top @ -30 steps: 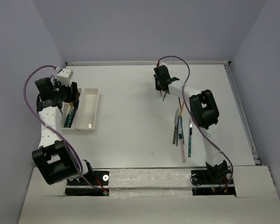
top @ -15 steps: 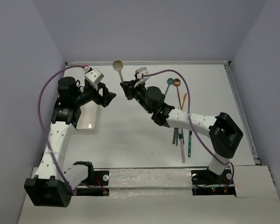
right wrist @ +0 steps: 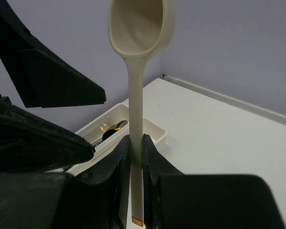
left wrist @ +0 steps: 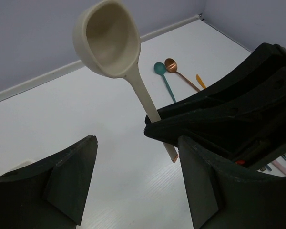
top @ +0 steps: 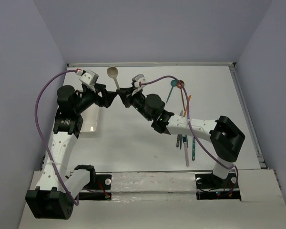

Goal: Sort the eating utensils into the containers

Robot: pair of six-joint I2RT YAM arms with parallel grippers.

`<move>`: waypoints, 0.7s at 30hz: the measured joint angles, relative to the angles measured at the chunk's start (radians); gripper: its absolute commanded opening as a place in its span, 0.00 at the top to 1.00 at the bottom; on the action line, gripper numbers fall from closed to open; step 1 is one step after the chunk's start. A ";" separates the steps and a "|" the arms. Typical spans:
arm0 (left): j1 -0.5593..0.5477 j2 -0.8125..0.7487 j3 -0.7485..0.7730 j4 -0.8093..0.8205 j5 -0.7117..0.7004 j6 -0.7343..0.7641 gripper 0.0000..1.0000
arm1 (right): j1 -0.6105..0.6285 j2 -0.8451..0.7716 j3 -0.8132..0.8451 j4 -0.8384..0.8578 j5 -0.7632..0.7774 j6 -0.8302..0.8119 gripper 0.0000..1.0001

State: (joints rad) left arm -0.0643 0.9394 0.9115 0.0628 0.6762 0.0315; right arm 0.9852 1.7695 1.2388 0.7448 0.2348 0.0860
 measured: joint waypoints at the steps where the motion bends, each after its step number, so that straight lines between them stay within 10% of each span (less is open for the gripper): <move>1: 0.000 0.000 -0.003 0.010 0.000 -0.021 0.21 | 0.005 0.000 0.000 0.004 -0.001 -0.004 1.00; 17: 0.000 0.007 -0.043 0.163 -0.072 -0.151 0.34 | 0.021 0.000 -0.004 0.032 -0.101 -0.010 1.00; 21: 0.000 0.007 -0.063 0.191 -0.072 -0.172 0.61 | 0.024 0.002 -0.004 0.033 -0.135 -0.011 1.00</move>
State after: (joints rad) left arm -0.0639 0.9466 0.8486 0.2535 0.6037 -0.1406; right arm 1.0092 1.7718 1.2350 0.7776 0.0994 0.0753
